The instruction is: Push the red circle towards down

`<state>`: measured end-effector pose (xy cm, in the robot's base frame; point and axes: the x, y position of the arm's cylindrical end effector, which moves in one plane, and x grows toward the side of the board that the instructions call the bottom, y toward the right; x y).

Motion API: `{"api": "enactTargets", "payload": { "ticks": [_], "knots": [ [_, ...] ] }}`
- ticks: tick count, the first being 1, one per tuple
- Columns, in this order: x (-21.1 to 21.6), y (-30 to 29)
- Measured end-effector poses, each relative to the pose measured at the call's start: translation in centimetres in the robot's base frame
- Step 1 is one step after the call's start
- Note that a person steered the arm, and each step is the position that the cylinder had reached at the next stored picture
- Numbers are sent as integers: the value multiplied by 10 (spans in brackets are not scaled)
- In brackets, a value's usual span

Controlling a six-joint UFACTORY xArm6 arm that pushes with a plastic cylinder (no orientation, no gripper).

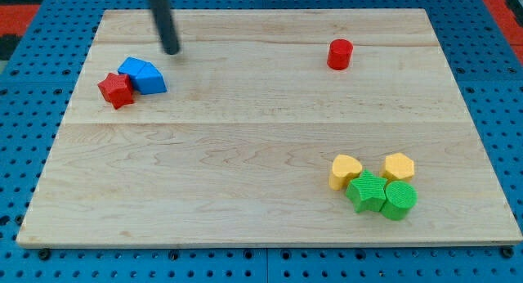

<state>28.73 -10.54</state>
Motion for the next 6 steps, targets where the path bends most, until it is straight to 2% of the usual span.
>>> {"api": "enactTargets", "payload": {
  "ticks": [2, 3, 4, 5, 6],
  "knots": [
    [-15, 203],
    [15, 236],
    [46, 240],
    [18, 299],
    [54, 302]
  ]
}}
